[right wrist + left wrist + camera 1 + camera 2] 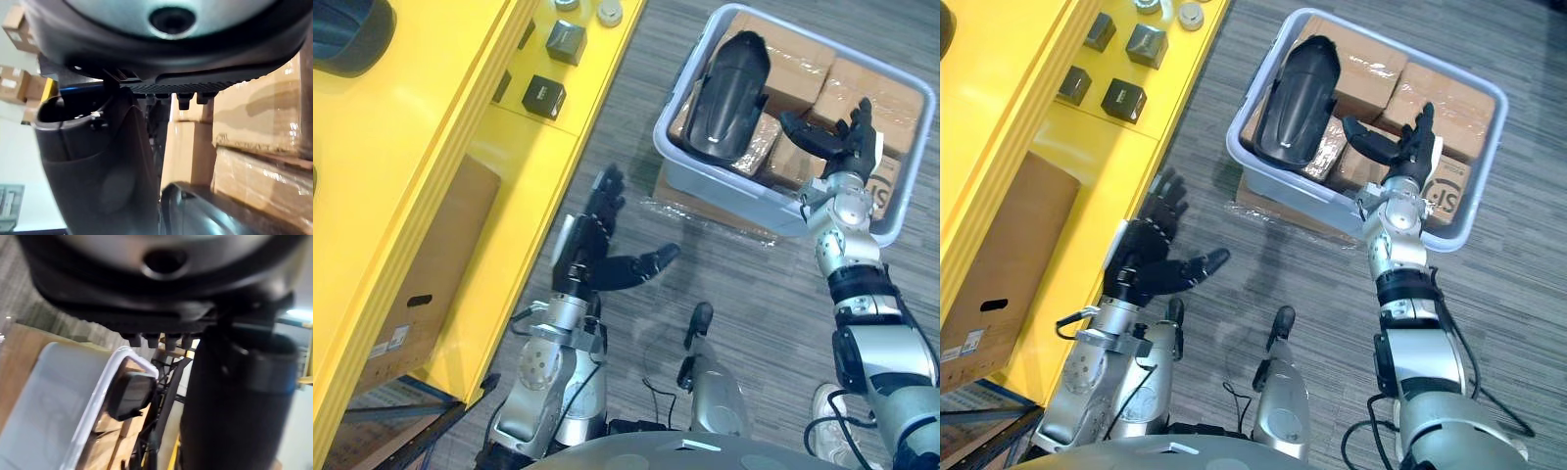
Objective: Walk over and take three plastic housings, then place them on the shelf
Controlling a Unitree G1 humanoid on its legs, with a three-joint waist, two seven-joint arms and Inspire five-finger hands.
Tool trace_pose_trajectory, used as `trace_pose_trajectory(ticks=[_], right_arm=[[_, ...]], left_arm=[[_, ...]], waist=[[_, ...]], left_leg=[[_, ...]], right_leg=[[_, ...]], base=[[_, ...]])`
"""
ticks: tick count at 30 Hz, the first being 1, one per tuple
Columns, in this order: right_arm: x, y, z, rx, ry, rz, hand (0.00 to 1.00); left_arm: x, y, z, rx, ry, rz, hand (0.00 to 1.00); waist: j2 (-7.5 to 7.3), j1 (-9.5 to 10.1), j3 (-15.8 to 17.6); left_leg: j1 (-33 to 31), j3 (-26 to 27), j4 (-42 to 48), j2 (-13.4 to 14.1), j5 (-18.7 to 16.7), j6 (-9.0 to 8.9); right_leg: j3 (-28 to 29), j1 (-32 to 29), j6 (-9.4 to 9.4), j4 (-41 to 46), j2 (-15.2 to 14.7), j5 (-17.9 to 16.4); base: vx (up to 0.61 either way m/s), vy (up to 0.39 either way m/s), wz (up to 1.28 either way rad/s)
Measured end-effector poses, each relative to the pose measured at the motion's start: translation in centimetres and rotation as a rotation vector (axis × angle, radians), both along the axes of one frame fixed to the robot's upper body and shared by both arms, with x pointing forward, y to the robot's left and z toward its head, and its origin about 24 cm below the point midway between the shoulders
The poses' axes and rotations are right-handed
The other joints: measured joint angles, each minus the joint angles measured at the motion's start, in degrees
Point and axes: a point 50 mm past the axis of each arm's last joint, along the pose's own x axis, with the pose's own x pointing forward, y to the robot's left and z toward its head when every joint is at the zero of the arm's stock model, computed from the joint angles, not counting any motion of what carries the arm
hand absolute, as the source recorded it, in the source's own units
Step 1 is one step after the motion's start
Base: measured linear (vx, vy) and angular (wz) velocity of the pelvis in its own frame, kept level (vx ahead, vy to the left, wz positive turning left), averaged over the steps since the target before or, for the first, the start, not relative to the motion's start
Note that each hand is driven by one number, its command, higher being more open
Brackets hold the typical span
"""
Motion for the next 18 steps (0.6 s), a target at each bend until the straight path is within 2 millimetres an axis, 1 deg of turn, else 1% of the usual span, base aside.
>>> trace_pose_trajectory(ticks=[1, 4, 5, 7, 8, 9, 13, 14, 15, 17, 18], right_arm=[[0.2, -0.3, 0.7, -0.016, -0.003, -0.007, 1.00], [1.0, -0.2, 2.3, -0.038, -0.007, -0.011, 1.00], [1.1, -0.8, 3.0, -0.062, -0.004, -0.023, 1.00], [1.1, -1.6, 4.1, -0.088, -0.006, -0.056, 1.00], [1.1, -2.0, 4.5, -0.091, -0.002, -0.070, 1.00], [1.3, -2.1, 5.0, -0.094, 0.013, -0.082, 1.00], [1.5, -3.1, 6.5, -0.118, 0.064, -0.151, 1.00], [1.4, -3.6, 7.0, -0.110, 0.079, -0.179, 0.00], [1.3, -4.2, 7.2, -0.097, 0.110, -0.211, 0.00], [1.3, -4.5, 7.4, -0.093, 0.140, -0.237, 0.00], [1.3, -4.7, 7.7, -0.134, 0.170, -0.243, 0.00]], left_arm=[[0.2, -0.4, -0.4, 0.008, 0.017, -0.018, 1.00], [0.2, -0.6, -1.5, 0.021, 0.069, -0.016, 1.00], [0.3, -0.8, -1.9, 0.023, 0.088, -0.019, 1.00], [0.5, -1.2, -2.3, 0.008, 0.113, -0.031, 1.00], [0.6, -1.4, -2.6, -0.005, 0.130, -0.041, 1.00], [0.6, -1.5, -3.1, -0.014, 0.154, -0.048, 1.00], [0.2, -2.8, -3.6, -0.030, 0.183, -0.116, 1.00], [0.1, -3.5, -3.7, -0.030, 0.184, -0.146, 1.00], [0.0, -4.2, -3.8, -0.029, 0.191, -0.171, 1.00], [0.0, -4.9, -4.2, -0.027, 0.209, -0.185, 1.00], [-0.1, -5.2, -4.6, -0.030, 0.232, -0.178, 1.00]], waist=[[0.81, 0.45, 0.77], [1.53, 0.64, 1.63], [2.28, 0.88, 2.25], [3.21, 1.44, 2.81], [3.35, 1.88, 2.86], [3.79, 1.97, 3.09], [5.26, 2.59, 3.63], [5.62, 2.99, 3.75], [5.95, 3.48, 3.89], [6.23, 3.51, 3.96], [6.27, 3.54, 3.95]], left_leg=[[-0.41, -0.44, 0.39, -0.03, -0.03, 0.05], [-2.13, -1.00, 1.43, -0.05, -0.09, 0.16], [-2.70, -1.29, 2.09, -0.05, -0.24, 0.34], [-4.08, -1.60, 3.09, -0.08, -0.44, 0.51], [-4.75, -1.56, 3.44, -0.08, -0.46, 0.52], [-5.34, -1.88, 4.06, -0.08, -0.45, 0.52], [-6.87, -2.25, 5.38, -0.11, -0.48, 0.72], [-7.69, -2.34, 5.62, -0.11, -0.46, 0.75], [-8.32, -2.40, 6.25, -0.11, -0.46, 0.76], [-8.88, -2.62, 6.44, -0.11, -0.45, 0.79], [-9.16, -2.68, 6.63, -0.11, -0.47, 0.82]], right_leg=[[-0.34, -0.05, 0.00, 0.25, 0.00, 0.00], [-0.81, -1.32, 0.00, 0.98, 0.01, 0.00], [-1.07, -1.65, 0.00, 1.54, -0.02, -0.01], [-1.49, -2.58, -0.01, 2.03, -0.08, -0.01], [-1.50, -3.06, 0.00, 2.02, -0.09, 0.00], [-1.73, -3.35, 0.05, 2.22, -0.07, 0.03], [-1.79, -4.66, 0.05, 3.51, -0.18, 0.03], [-1.77, -5.44, 0.05, 3.91, -0.20, 0.03], [-1.75, -5.91, 0.08, 4.00, -0.19, 0.05], [-1.96, -6.16, 0.13, 4.12, -0.19, 0.09], [-1.95, -6.44, 0.13, 4.39, -0.19, 0.08]], base=[[-0.06, 0.003, 0.15], [-0.07, 0.004, 0.08], [-0.06, 0.009, 0.05], [-0.10, 0.022, 0.03], [-0.11, 0.020, 0.03], [-0.08, 0.011, 0.03], [-0.07, 0.022, 0.03], [-0.08, 0.023, 0.00], [-0.09, 0.021, 0.02], [-0.06, 0.013, 0.03], [-0.05, 0.009, 0.00]])
